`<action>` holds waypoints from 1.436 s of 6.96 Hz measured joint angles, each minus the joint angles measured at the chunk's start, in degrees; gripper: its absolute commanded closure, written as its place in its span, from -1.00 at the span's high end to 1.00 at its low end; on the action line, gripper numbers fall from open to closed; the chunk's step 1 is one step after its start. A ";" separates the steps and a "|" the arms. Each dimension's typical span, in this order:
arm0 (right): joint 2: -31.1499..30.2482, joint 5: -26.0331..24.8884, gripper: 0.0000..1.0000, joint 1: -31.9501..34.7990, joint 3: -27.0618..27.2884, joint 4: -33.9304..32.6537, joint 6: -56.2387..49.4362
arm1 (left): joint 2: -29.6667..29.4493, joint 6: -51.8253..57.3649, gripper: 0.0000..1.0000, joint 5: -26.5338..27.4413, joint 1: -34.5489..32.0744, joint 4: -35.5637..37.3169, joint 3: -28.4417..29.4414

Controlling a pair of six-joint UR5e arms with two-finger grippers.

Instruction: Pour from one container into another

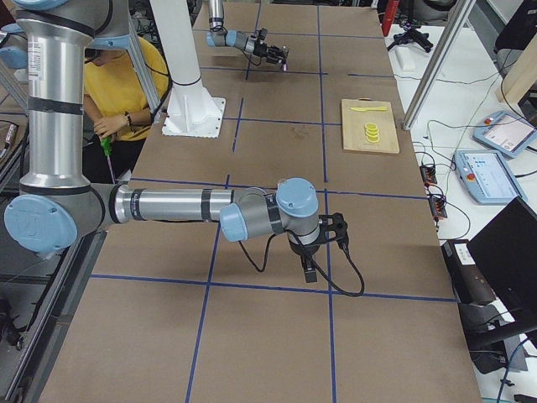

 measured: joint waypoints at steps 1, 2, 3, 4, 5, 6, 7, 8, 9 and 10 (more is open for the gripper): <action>0.00 0.00 1.00 0.00 0.00 -0.01 0.00 | -0.04 0.02 -0.86 0.02 -0.03 -0.02 0.00; 0.03 0.00 1.00 0.00 0.00 -0.01 0.00 | -0.14 0.00 -1.00 0.06 -0.03 -0.05 0.03; 0.09 0.00 1.00 0.00 0.00 -0.01 0.00 | -0.21 -0.01 -1.00 0.10 -0.03 -0.11 0.07; 0.13 0.00 1.00 0.00 0.00 -0.01 0.00 | -0.27 -0.02 -1.00 0.14 -0.04 -0.23 0.03; 0.19 0.00 1.00 0.00 -0.01 -0.01 0.00 | -0.31 -0.02 -1.00 0.19 -0.03 -0.42 -0.15; 0.26 0.00 1.00 0.00 -0.05 -0.01 0.00 | -0.32 0.10 -1.00 0.23 -0.06 -1.13 -0.53; 0.36 0.00 1.00 0.00 -0.08 -0.01 -0.02 | -0.22 1.75 -1.00 0.21 -0.08 -3.22 -1.06; 0.48 0.00 1.00 0.00 -0.07 0.01 -0.06 | -0.17 6.86 -1.00 0.12 -0.06 -7.15 -1.55; 0.59 0.00 1.00 0.00 -0.04 0.05 -0.08 | -0.26 13.68 -1.00 -0.23 -0.02 -12.32 -1.78; 0.65 0.00 1.00 0.00 0.02 0.07 -0.08 | -0.37 21.59 -1.00 -1.93 -0.03 -17.85 -2.21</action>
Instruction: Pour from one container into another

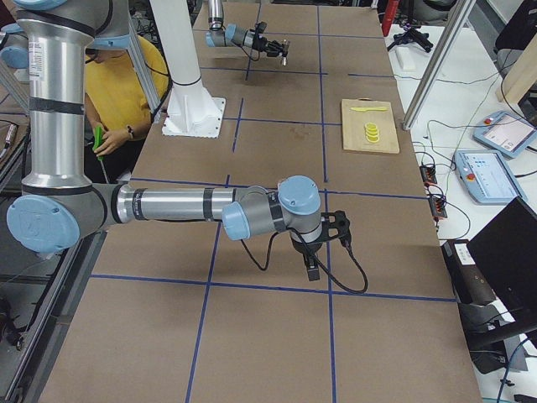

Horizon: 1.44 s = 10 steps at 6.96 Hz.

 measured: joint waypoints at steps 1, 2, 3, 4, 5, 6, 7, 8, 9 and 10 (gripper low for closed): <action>0.03 0.00 1.00 0.00 0.15 0.01 0.00 | -0.07 7.51 -1.00 -3.11 -0.33 -3.84 -1.29; 0.07 0.00 1.00 0.00 0.37 0.01 0.01 | -0.15 12.36 -1.00 -6.58 -1.13 -5.43 -3.36; 0.14 -0.02 1.00 0.00 0.43 0.01 0.04 | -0.66 15.73 -1.00 -10.97 -2.75 -5.85 -5.10; 0.18 -0.06 1.00 0.00 0.43 0.01 0.02 | -2.00 19.54 -1.00 -17.41 -5.80 -5.91 -5.91; 0.21 -0.08 1.00 0.00 0.43 0.01 0.00 | -3.71 22.64 -1.00 -25.02 -9.55 -5.48 -6.19; 0.20 -0.11 1.00 0.00 0.38 0.01 -0.02 | -5.75 24.92 -1.00 -35.72 -14.80 -3.77 -6.28; 0.17 -0.17 1.00 0.00 0.31 0.01 -0.06 | -8.28 27.49 -1.00 -48.28 -20.86 -1.00 -6.29; 0.15 -0.22 1.00 0.00 0.27 0.01 -0.07 | -11.89 30.51 -1.00 -59.42 -25.78 2.64 -6.14; 0.14 -0.23 1.00 0.00 0.29 0.01 -0.03 | -16.95 33.31 -1.00 -68.54 -29.05 7.58 -5.75; 0.19 -0.18 0.99 0.00 0.39 0.01 -0.03 | -22.44 34.47 -1.00 -75.36 -30.85 12.61 -5.18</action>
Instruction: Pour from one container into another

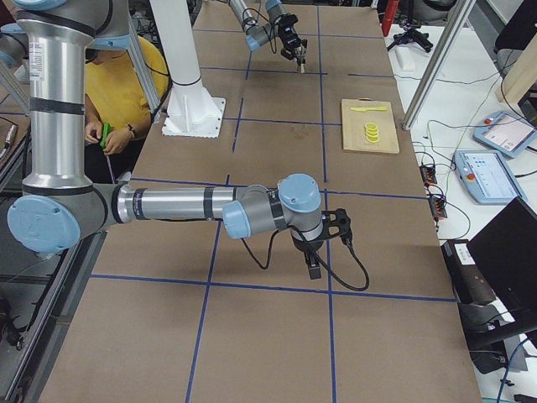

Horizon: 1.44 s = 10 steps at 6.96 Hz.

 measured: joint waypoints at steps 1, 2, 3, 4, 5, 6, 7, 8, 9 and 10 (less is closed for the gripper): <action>0.24 0.08 0.99 -0.02 0.12 0.02 -0.03 | -4.98 0.22 -1.00 -5.22 -0.86 3.93 1.16; 0.60 0.18 1.00 -0.05 0.38 0.04 -0.02 | -9.18 -0.81 -1.00 -9.42 -1.11 6.12 3.27; 0.75 0.77 1.00 -0.08 0.81 0.02 0.46 | -12.82 -3.36 -1.00 -12.95 -1.13 7.19 5.87; 0.82 2.22 1.00 -0.08 1.58 0.01 1.96 | -15.24 -5.43 -1.00 -15.05 -1.15 7.53 7.70; 0.86 4.18 0.99 -0.44 3.65 -0.02 5.52 | -16.23 -6.50 -1.00 -15.77 -1.16 6.63 8.50; 0.71 5.47 1.00 -1.98 7.16 -0.08 10.85 | -16.43 -6.77 -1.00 -15.55 -1.16 3.93 8.87; 0.47 5.73 1.00 -4.69 10.79 -0.14 16.15 | -16.52 -6.73 -1.00 -14.43 -1.04 1.22 9.00; 0.31 5.45 1.00 -8.19 14.54 -0.19 21.94 | -16.70 -6.63 -1.00 -12.96 -0.79 -0.29 9.01; 0.19 4.18 1.00 -12.31 18.49 -0.23 28.26 | -16.71 -6.55 -1.00 -12.27 -0.69 -0.86 8.96; 0.16 0.52 1.00 -17.95 22.98 -0.25 36.42 | -16.64 -6.52 -1.00 -12.03 -0.66 -1.04 8.92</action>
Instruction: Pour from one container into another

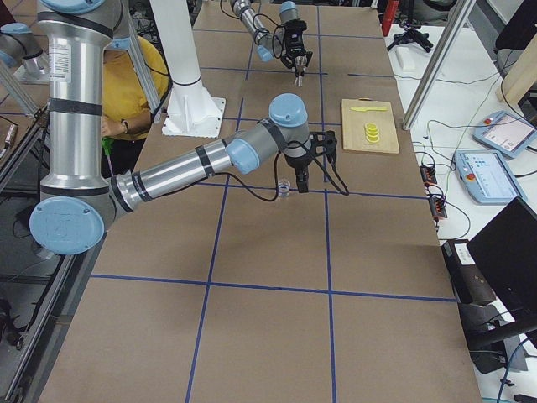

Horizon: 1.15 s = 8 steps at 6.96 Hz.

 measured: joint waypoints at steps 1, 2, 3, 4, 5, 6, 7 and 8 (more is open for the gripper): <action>0.00 -5.88 1.00 -6.50 4.03 -0.01 8.69 | 0.02 0.01 -1.00 0.07 -0.02 -0.05 -0.06; 0.00 -13.06 1.00 -12.95 6.75 0.00 16.58 | 0.02 0.01 -1.00 0.12 -0.08 -0.07 -0.09; -0.01 -22.72 1.00 -20.01 8.54 0.06 24.55 | 0.03 0.01 -1.00 0.16 -0.12 -0.08 -0.11; -0.08 -34.13 1.00 -27.67 9.46 0.17 31.68 | 0.03 0.02 -1.00 0.19 -0.14 -0.08 -0.13; -0.31 -44.72 1.00 -34.65 9.72 0.29 36.75 | 0.05 0.02 -1.00 0.20 -0.14 -0.08 -0.13; -0.75 -53.46 1.00 -40.30 9.62 0.37 40.00 | 0.09 0.02 -1.00 0.20 -0.18 -0.08 -0.13; -1.07 -61.44 1.00 -44.78 8.97 0.41 42.38 | 0.16 0.00 -1.00 0.20 -0.20 -0.08 -0.13; -1.20 -69.08 1.00 -48.27 6.94 0.72 43.71 | 0.20 -0.04 -1.00 0.20 -0.21 -0.10 -0.13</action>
